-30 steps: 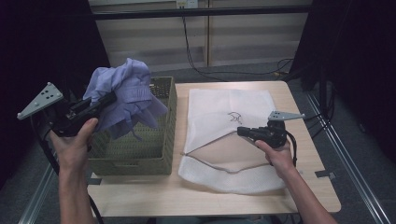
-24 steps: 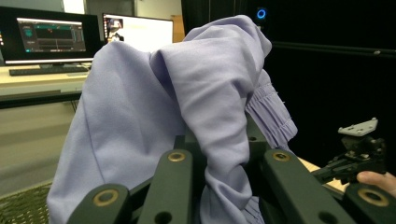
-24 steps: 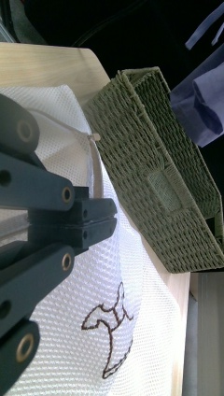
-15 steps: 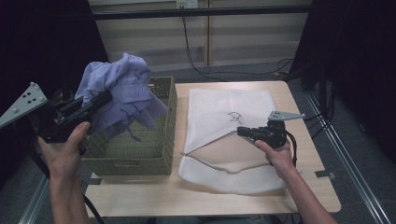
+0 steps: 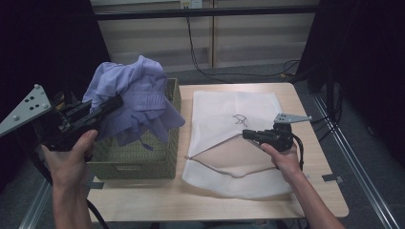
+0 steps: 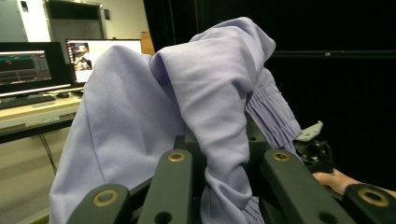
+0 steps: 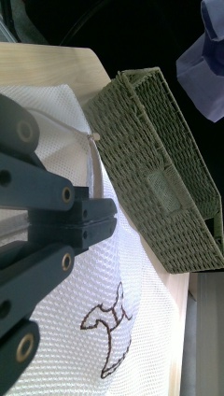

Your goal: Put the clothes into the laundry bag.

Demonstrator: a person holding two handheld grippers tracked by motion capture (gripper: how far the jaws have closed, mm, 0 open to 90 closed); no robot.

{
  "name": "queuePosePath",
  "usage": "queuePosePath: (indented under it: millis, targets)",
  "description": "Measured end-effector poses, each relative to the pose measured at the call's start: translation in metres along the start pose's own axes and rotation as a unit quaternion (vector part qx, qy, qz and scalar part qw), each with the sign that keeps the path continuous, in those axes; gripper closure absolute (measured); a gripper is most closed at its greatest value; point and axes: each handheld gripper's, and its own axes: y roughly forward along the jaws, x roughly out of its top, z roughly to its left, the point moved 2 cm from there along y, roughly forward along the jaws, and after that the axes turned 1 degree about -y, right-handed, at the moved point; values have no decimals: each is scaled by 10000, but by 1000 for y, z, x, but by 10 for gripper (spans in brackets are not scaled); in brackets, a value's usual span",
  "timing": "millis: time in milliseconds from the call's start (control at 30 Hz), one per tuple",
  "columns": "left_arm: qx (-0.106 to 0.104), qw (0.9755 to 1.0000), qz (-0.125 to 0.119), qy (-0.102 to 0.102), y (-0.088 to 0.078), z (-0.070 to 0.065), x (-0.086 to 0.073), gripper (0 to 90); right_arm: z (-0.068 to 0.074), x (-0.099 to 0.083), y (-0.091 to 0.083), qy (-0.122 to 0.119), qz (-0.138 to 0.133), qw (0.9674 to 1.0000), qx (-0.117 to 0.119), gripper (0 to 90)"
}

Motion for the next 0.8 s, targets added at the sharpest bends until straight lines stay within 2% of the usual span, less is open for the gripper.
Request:
queuePosePath:
  millis: [200,267,367,467,533,800]
  targets:
    - [-238,9997,-56,0,5,-14,5,792,1,0,1,-19,12,10000,10,900]
    - [-320,9994,41,76,7,-17,6,792,1,0,1,-9,25,10000,17,900]
    - [-584,9983,-12,-92,13,-19,4,791,1,0,2,-20,33,10000,21,900]
    - [-644,9979,68,-30,18,-23,4,792,1,0,2,-23,35,10000,26,900]
    - [-676,9977,64,-82,22,-27,4,791,1,0,2,-18,36,10000,30,900]
    - [-892,9959,114,-74,35,-38,3,791,1,-1,3,-27,49,10000,53,900]
